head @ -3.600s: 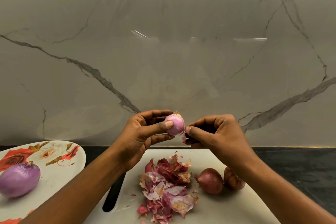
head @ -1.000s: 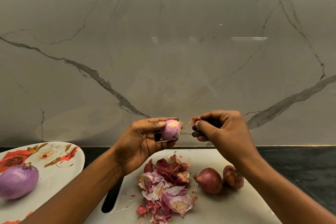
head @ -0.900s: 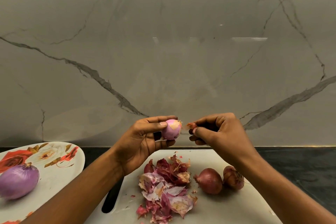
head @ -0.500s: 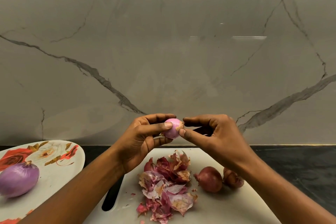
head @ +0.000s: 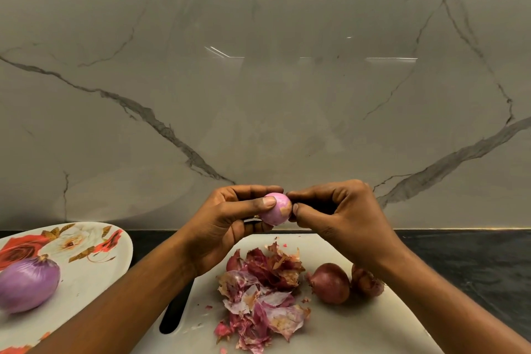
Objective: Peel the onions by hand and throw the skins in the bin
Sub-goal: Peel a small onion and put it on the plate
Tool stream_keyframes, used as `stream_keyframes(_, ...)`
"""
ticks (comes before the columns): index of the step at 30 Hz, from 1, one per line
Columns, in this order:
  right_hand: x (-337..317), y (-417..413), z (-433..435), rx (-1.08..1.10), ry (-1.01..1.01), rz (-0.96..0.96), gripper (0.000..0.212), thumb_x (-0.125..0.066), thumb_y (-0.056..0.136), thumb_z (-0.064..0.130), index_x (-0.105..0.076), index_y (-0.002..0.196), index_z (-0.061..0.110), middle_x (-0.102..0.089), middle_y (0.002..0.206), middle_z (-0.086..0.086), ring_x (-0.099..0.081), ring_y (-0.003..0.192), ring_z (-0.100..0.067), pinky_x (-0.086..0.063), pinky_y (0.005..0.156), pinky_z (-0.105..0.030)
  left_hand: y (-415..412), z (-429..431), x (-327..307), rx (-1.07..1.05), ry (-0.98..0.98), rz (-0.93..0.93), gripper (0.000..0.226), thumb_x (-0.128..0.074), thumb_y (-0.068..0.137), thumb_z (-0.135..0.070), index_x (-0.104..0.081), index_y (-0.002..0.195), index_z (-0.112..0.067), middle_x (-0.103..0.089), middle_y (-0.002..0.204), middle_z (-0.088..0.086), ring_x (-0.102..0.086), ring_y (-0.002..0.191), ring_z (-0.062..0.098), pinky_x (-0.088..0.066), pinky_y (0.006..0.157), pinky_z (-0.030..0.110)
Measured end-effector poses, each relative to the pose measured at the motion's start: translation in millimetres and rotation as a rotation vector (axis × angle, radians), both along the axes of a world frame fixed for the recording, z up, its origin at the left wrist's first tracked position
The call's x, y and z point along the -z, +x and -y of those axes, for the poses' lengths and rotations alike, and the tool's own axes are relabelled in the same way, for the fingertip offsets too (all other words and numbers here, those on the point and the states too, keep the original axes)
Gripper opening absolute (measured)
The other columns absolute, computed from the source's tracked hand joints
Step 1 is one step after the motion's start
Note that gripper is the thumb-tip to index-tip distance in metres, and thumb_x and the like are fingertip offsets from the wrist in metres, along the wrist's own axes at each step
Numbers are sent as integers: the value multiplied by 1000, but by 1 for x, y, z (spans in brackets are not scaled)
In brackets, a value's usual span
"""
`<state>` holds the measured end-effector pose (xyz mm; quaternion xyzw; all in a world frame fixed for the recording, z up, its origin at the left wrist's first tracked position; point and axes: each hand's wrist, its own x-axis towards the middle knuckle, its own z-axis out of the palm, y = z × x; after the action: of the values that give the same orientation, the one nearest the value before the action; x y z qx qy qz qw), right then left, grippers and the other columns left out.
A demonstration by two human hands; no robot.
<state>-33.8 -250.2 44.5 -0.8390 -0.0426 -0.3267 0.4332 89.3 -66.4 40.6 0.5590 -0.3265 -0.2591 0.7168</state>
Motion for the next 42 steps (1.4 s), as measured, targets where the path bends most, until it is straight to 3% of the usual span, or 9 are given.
stream_keyframes(3, 1, 0, -1, -20, 10, -12, 26, -83, 86, 30, -81, 111, 25, -81, 96, 12, -78, 88, -4, -64, 77, -24, 1, -1, 1, -29, 13, 18, 34, -82, 86, -13, -77, 118, -5, -75, 121, 20, -71, 116, 39, -54, 107, 53)
stream_keyframes(8, 1, -1, -2, -19, -8, 1, 23, -82, 82, 35, -82, 104, 29, -81, 90, 14, -77, 85, -5, -64, 76, -23, -2, 1, 1, -33, 24, 23, 38, -78, 78, -12, -78, 116, -5, -76, 118, 19, -73, 112, 36, -61, 97, 45)
stream_keyframes(13, 3, 2, 1, 31, -37, 25, 22, -76, 88, 18, -82, 107, 27, -80, 90, 17, -77, 85, -4, -64, 76, -24, -1, 0, -1, -16, 2, 21, 36, -87, 77, -17, -81, 112, -9, -76, 119, 19, -74, 111, 34, -62, 94, 40)
stream_keyframes(19, 4, 5, 3, 22, 62, 46, 22, -74, 95, 19, -80, 116, 18, -82, 95, 7, -79, 85, -11, -67, 77, -35, 2, 0, -1, -26, -51, -17, 36, -79, 86, -14, -76, 121, -4, -75, 123, 18, -72, 115, 36, -63, 93, 37)
stream_keyframes(22, 4, 3, 2, -7, 44, 58, 33, -82, 88, 30, -79, 119, 17, -81, 103, 6, -78, 92, -8, -66, 81, -32, 2, 1, -1, -39, -79, -40, 42, -73, 83, -12, -73, 123, -1, -75, 123, 18, -72, 116, 35, -64, 91, 36)
stream_keyframes(25, 6, 2, 0, -37, 7, 47, 37, -87, 84, 26, -79, 120, 19, -81, 106, 9, -78, 93, -6, -65, 80, -28, 2, 1, -1, -30, -90, -46, 42, -74, 84, -12, -72, 124, 0, -74, 123, 20, -71, 116, 36, -64, 91, 36)
stream_keyframes(33, 6, 5, 4, 48, -39, 83, 19, -81, 90, 24, -83, 109, 23, -81, 92, 14, -78, 83, -9, -66, 73, -36, 1, 2, -1, -30, -74, -25, 43, -75, 82, -13, -73, 123, -1, -75, 123, 18, -73, 114, 35, -64, 92, 38)
stream_keyframes(42, 6, 6, 5, 98, -59, 78, 9, -79, 91, 22, -82, 100, 22, -78, 82, 14, -76, 79, -8, -65, 72, -32, -1, 1, -2, -30, -66, -41, 37, -75, 82, -12, -77, 118, -3, -75, 121, 19, -74, 109, 33, -64, 83, 33)
